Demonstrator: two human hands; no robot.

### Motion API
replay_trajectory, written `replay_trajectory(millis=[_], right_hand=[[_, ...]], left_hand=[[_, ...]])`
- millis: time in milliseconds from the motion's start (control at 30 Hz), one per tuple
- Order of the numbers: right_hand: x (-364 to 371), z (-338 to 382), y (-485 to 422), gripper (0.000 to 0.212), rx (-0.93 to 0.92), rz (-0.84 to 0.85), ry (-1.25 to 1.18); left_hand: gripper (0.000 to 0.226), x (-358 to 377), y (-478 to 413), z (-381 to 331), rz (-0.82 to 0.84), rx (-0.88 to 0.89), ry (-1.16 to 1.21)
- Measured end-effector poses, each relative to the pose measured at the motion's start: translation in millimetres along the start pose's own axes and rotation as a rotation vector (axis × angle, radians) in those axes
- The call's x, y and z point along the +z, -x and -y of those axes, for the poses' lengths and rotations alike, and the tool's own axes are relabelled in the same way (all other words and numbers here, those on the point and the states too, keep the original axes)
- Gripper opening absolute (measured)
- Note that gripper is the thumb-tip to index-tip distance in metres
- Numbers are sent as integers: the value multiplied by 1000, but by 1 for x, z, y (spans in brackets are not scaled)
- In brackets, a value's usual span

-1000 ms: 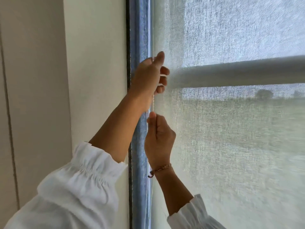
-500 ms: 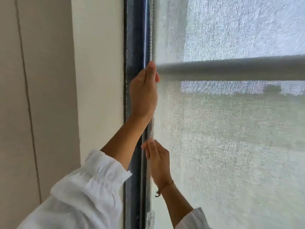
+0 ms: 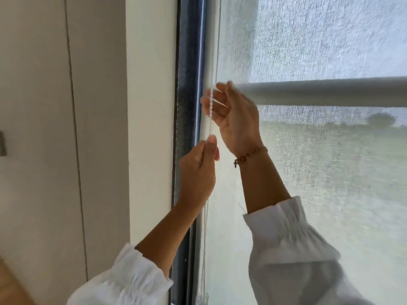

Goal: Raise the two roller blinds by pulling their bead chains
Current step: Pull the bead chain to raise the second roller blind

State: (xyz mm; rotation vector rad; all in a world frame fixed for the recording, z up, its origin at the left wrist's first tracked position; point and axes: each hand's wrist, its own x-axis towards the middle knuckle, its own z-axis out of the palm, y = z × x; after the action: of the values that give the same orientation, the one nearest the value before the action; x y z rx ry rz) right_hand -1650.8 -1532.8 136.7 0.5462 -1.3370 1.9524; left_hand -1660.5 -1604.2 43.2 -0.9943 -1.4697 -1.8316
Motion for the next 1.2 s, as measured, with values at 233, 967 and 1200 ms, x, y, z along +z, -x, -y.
replay_trajectory(millis=[233,967,1200], right_hand=[[35,27,18,33,-230,-274,329],[-11,-52,91,23,-271,-114,595],[-8,1,49,22,-147,-250,257]], left_hand=[[52,2,17,5,132,-106,15],[37,12,-88,-110,-78,-92,266],[37,-2,-63,-74,-78,-1,104]])
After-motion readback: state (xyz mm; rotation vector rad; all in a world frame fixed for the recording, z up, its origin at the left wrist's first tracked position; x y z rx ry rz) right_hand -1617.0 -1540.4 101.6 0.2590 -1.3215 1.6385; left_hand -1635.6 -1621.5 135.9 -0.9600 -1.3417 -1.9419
